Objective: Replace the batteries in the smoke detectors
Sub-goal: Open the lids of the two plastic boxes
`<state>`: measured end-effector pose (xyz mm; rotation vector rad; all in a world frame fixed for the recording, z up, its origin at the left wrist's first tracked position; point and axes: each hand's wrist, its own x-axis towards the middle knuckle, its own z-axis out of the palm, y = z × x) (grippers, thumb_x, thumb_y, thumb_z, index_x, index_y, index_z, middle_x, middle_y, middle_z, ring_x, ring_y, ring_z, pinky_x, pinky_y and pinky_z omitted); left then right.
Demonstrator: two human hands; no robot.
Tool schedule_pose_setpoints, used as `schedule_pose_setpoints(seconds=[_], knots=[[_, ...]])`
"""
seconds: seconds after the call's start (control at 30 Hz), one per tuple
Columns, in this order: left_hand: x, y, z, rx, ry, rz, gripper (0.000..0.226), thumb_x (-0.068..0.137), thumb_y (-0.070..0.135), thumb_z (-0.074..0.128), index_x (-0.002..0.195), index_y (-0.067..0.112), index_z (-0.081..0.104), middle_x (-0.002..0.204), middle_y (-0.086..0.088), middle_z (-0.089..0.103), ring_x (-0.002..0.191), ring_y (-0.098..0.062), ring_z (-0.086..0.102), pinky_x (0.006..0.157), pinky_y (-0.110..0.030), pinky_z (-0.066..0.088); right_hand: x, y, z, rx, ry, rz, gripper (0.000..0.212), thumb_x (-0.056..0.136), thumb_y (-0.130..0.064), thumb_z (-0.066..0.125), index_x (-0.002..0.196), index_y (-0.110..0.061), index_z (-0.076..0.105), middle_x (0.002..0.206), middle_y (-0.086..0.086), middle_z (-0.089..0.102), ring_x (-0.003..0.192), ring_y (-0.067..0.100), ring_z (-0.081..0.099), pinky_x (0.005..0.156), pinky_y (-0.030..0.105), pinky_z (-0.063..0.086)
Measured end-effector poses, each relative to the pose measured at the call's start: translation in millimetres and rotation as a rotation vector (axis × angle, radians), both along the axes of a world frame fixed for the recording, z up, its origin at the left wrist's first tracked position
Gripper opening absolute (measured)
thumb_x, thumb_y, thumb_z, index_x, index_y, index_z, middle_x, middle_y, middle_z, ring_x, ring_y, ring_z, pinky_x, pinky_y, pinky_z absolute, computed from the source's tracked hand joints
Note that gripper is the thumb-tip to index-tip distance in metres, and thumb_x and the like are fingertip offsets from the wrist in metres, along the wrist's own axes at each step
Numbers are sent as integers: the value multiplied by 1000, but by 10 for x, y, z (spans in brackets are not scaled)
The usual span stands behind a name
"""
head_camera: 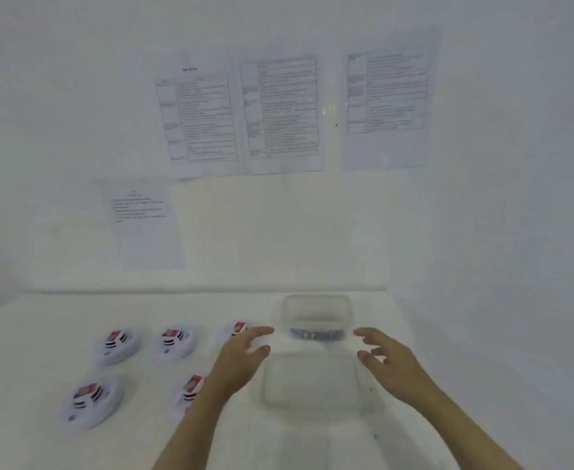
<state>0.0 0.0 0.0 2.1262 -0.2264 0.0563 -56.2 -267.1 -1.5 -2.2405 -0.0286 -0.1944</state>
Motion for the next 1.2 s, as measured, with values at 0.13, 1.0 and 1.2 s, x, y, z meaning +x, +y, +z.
schedule_pose_setpoints(seconds=[0.13, 1.0, 1.2], knots=[[-151, 73, -204, -150, 268, -34, 26, 89, 11, 62, 102, 32, 69, 101, 3, 61, 99, -12, 54, 82, -21, 42, -94, 69, -150, 104, 207, 29, 30, 95, -29, 53, 120, -44, 47, 121, -2, 50, 105, 14, 56, 77, 19, 42], [-518, -16, -505, -928, 812, -194, 30, 61, -7, 70, 74, 13, 54, 75, -8, 56, 61, -20, 50, 56, -29, 44, -346, -265, -445, 1085, 616, 163, 35, 56, 2, 79, 84, -12, 66, 80, 12, 57, 68, 23, 52, 58, 30, 47], [-488, -68, -500, -897, 661, -186, 34, 58, -8, 61, 83, 12, 50, 75, -8, 56, 58, -17, 56, 53, -26, 48, -360, -260, -427, 1080, 522, 187, 34, 62, 1, 71, 93, -9, 59, 64, 4, 48, 54, 12, 47, 63, 29, 43]])
